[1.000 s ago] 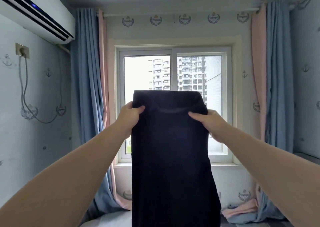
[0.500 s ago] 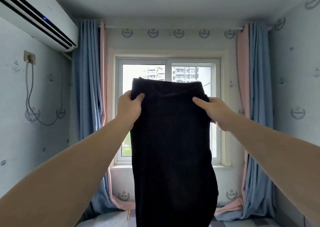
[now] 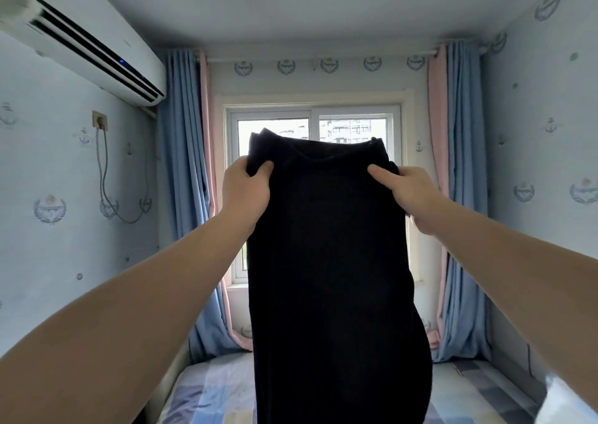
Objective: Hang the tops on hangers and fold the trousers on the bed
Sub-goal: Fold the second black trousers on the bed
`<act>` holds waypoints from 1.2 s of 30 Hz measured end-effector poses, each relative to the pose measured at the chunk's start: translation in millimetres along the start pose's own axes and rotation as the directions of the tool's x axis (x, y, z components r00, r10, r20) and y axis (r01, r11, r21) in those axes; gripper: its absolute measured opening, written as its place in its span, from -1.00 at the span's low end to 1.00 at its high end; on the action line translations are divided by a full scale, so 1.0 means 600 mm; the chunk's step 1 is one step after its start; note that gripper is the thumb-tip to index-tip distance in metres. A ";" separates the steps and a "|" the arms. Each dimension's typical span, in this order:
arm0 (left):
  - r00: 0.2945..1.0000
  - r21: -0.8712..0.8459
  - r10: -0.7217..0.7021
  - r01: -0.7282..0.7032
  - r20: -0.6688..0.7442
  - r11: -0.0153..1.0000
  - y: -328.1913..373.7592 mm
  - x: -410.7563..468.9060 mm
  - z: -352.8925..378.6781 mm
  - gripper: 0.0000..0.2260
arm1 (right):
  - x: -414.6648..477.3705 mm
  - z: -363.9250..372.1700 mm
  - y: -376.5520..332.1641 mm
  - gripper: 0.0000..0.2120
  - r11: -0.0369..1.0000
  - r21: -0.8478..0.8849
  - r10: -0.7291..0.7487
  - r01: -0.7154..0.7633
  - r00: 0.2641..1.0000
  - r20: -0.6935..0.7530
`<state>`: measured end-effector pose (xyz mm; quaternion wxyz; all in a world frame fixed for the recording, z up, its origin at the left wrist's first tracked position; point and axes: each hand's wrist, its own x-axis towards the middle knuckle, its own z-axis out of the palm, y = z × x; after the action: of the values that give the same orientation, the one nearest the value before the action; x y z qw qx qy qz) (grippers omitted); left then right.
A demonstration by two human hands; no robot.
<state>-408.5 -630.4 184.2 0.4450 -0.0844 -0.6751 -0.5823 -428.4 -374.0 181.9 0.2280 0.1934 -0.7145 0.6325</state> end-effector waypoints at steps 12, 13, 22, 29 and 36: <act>0.995 0.000 -0.098 0.098 0.008 0.995 0.012 -0.064 -0.094 -0.85 | -0.080 0.049 -0.033 -0.79 0.999 0.030 0.041 -0.042 0.998 0.053; 0.994 -0.001 -0.113 0.113 0.008 0.994 -0.003 -0.068 -0.098 -0.87 | -0.083 0.058 -0.020 -0.78 0.998 0.035 0.058 -0.060 0.997 0.060; 0.943 0.022 -0.329 0.328 0.050 0.944 -0.250 -0.135 -0.137 -0.88 | -0.105 0.158 0.216 -0.77 0.961 0.031 0.268 -0.275 0.952 0.148; 0.833 0.138 -0.547 0.534 0.081 0.834 -0.574 -0.195 -0.175 -0.95 | -0.123 0.285 0.521 -0.72 0.836 -0.193 0.548 -0.513 0.787 0.283; 0.591 0.237 -0.803 0.771 0.078 0.591 -0.933 -0.209 -0.197 -0.87 | -0.089 0.449 0.823 -0.79 0.645 -0.418 0.762 -0.640 0.581 0.286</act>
<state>-628.9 -853.7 -310.2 0.0842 0.2127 -0.7279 -0.6464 -685.3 -579.9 -277.3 -0.1864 -0.0041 -0.8420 0.5063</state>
